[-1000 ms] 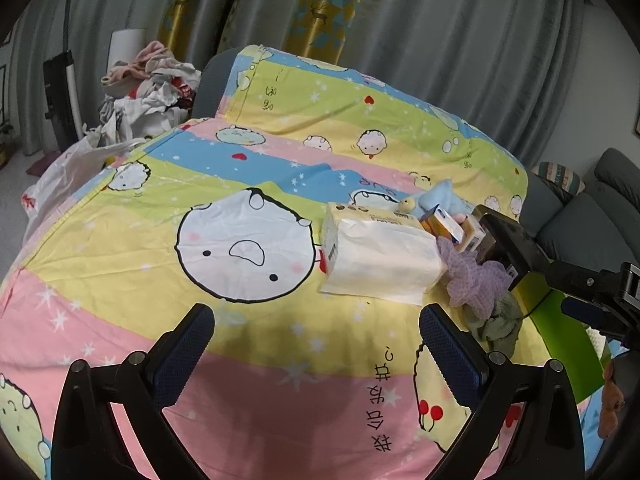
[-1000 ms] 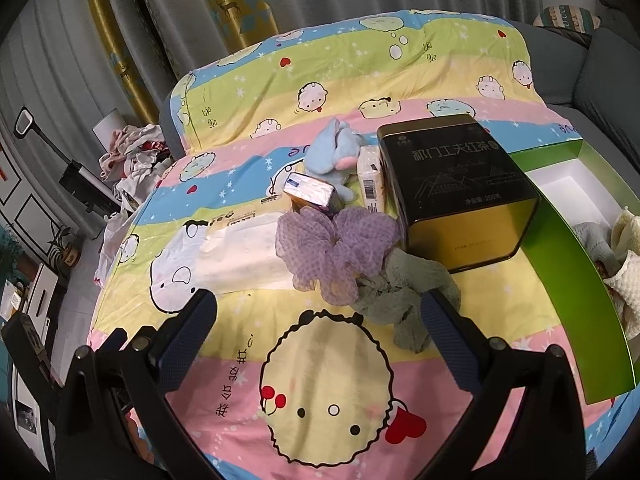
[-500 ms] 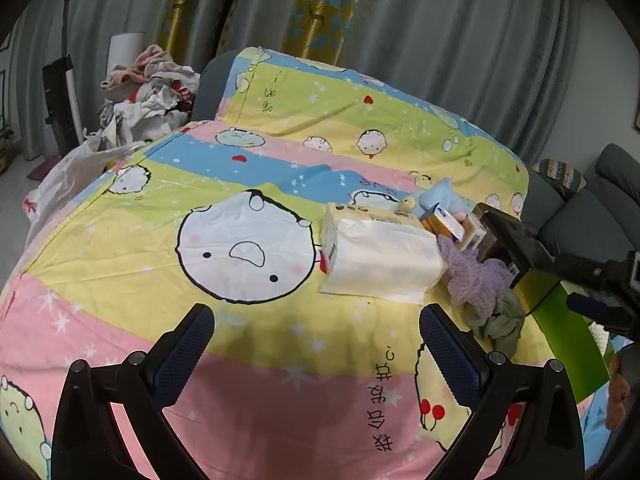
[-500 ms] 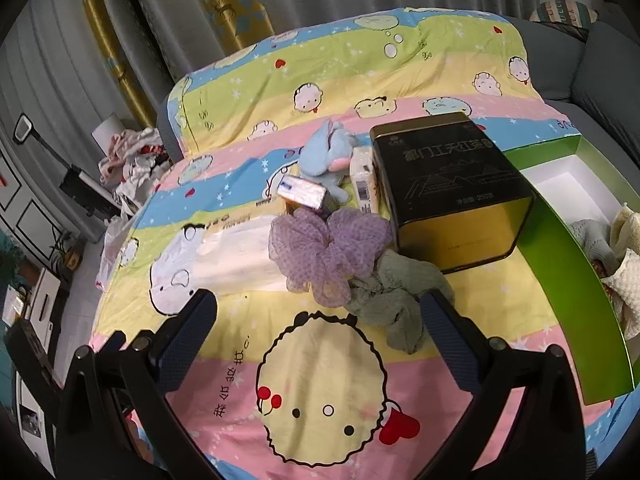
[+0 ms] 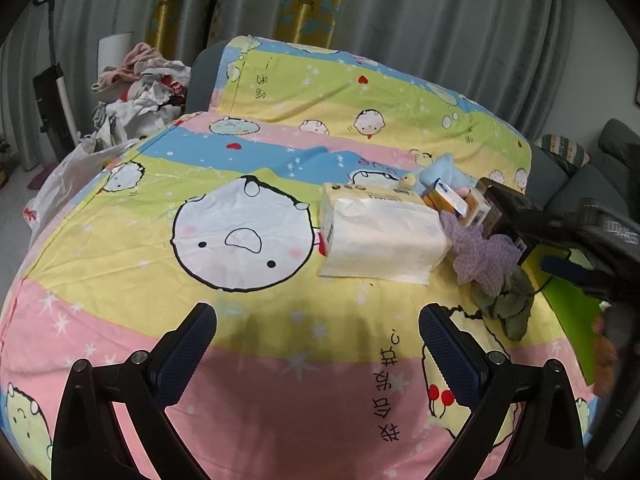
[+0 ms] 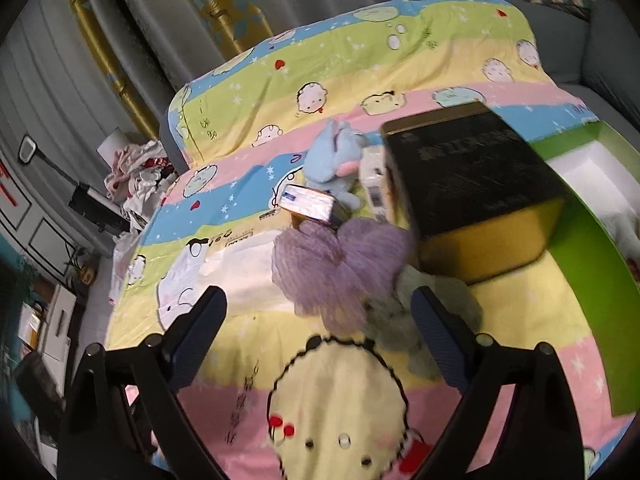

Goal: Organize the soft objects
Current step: 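Lower the right gripper onto the lavender mesh bath puff and grasp it, then carry the lavender puff into the white box and release it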

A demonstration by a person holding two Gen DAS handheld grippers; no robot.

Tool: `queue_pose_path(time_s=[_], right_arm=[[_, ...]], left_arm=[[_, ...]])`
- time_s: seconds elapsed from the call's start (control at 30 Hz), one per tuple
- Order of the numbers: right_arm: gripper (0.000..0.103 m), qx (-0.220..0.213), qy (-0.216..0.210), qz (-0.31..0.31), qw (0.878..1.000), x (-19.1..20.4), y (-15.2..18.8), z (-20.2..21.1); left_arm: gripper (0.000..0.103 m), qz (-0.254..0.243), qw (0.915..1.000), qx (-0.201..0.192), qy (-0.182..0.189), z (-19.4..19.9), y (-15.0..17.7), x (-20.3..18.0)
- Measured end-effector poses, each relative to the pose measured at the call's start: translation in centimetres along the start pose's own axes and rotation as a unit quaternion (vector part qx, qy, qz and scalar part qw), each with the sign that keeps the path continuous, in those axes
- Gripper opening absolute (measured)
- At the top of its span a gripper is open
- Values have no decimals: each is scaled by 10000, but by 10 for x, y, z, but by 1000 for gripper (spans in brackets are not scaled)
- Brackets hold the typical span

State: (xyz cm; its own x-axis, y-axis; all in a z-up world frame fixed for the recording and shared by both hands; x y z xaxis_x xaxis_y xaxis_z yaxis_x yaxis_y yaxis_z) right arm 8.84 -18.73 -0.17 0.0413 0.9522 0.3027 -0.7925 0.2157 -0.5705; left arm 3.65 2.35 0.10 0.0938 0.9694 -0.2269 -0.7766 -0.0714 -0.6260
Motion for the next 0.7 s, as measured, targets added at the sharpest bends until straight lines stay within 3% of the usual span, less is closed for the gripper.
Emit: queue_pose_path(time_s=[0.13, 0.2, 0.23, 0.4, 0.53, 0.6, 0.7], right_arm=[[70, 292, 564, 214, 9978, -7, 1, -43], [42, 421, 668, 219, 9966, -13, 6, -57], [10, 466, 729, 229, 9960, -17, 7, -60], [7, 314, 537, 274, 9977, -12, 13, -33], [7, 252, 73, 598, 9979, 14, 27, 9], [7, 338, -263, 855, 9954, 31, 44, 27], [9, 640, -421, 1040, 9916, 41, 70, 26]], left_arm=[[102, -15, 10000, 37, -27, 0, 1, 0], [102, -28, 10000, 94, 15, -1, 2, 0], [102, -28, 9999, 108, 14, -1, 2, -1], [102, -29, 9998, 193, 32, -1, 3, -1], [102, 22, 9996, 216, 153, 2, 3, -2], [102, 28, 9995, 235, 219, 4, 4, -3], [102, 2, 9991, 299, 316, 5, 6, -6]])
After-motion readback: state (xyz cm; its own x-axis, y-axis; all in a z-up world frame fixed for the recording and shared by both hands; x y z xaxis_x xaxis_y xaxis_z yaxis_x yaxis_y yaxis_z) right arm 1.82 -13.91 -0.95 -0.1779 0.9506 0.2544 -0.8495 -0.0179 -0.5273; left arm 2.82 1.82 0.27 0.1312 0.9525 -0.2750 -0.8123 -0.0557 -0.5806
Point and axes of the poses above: each gripper's, at about its wrist camera, not at the fingertips, and z roughly against the way its jaws point, x to its left, y to its underside, the point moved 9 cm from there along -z, roughly the way its jaws point, and after that the axes turned 8 degrees about x, right-handed, at the moved point
